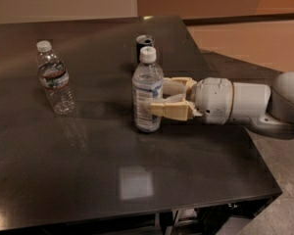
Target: Place blue plastic bottle upright
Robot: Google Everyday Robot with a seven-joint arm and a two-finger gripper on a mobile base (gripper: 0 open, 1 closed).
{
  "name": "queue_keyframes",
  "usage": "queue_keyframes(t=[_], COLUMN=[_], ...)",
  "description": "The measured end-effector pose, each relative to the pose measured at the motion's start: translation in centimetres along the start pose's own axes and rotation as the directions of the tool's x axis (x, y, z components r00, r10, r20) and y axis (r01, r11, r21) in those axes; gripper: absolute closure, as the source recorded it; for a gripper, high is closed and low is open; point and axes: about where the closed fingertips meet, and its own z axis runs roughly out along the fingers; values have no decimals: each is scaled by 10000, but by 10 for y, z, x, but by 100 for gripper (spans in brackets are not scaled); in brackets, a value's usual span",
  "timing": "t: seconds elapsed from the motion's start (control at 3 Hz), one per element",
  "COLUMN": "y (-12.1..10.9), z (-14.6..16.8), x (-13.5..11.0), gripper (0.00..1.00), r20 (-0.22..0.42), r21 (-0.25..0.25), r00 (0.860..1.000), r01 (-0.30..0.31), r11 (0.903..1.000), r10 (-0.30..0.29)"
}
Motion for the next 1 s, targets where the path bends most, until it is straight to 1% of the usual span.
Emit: queue_keyframes(t=[0.33,0.67,1.0], y=[3,3,0], z=[1,2,4], x=[7,11,16], gripper=[100,82,58], r20=[391,544,413], r21=[-176,-256,-302], r00=[9990,9974,9965], r01=[-225,-458,-713], r11=[9996,9986,9970], r10=[231,471,726])
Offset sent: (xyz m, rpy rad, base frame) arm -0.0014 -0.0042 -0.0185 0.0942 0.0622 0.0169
